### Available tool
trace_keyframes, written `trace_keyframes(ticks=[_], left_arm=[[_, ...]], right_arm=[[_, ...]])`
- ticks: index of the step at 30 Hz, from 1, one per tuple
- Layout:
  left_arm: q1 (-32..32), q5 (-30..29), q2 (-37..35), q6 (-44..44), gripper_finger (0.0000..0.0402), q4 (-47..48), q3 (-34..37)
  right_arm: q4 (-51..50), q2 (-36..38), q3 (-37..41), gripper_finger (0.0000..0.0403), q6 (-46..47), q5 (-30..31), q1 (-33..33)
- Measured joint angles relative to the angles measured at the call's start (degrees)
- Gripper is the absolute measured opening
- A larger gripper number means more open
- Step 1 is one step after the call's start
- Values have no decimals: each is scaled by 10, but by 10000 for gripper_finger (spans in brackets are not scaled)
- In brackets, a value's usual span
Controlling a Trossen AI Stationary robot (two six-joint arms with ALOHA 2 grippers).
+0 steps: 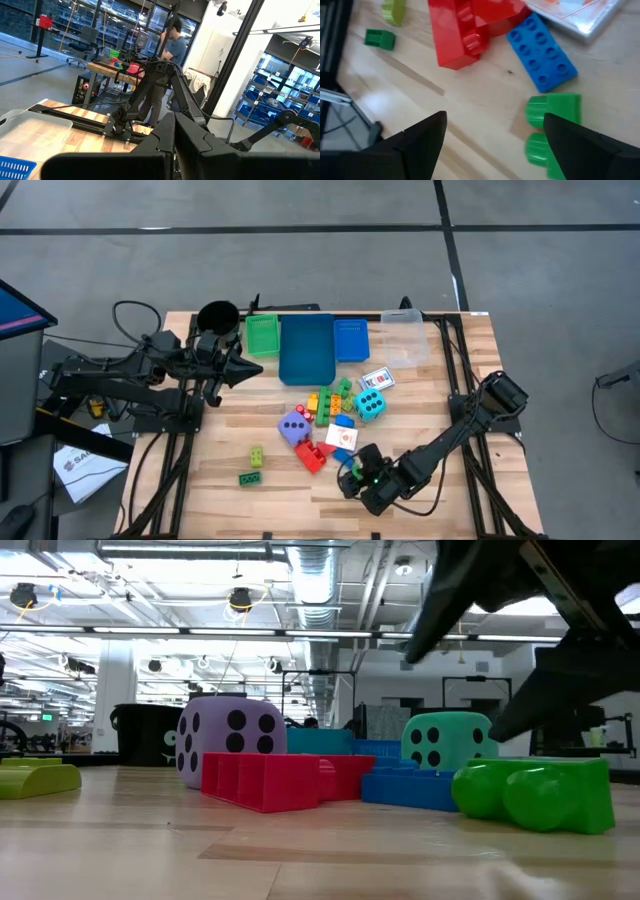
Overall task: Pick & Place Toys
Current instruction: Put the large green game piece into the transparent bin
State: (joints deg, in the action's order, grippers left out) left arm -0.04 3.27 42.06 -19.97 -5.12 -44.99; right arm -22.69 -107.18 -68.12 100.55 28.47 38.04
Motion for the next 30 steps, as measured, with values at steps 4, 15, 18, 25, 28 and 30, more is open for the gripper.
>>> trace_keyframes(ticks=[4, 15, 18, 25, 28, 30], left_arm=[[0, 0, 0, 0, 2, 0, 0], [0, 0, 0, 0, 2, 0, 0], [0, 0, 0, 0, 2, 0, 0], [0, 0, 0, 0, 2, 0, 0], [0, 0, 0, 0, 2, 0, 0], [0, 0, 0, 0, 2, 0, 0]], right_arm=[[-35, 0, 0, 329, -2, 0, 0], [-95, 0, 0, 329, 11, 0, 9], [-92, 0, 0, 322, 3, 1, 13], [-7, -40, 9, 295, -20, -15, 17], [-8, -56, 10, 292, -20, -19, 17], [-8, -59, 9, 291, -18, -19, 17]])
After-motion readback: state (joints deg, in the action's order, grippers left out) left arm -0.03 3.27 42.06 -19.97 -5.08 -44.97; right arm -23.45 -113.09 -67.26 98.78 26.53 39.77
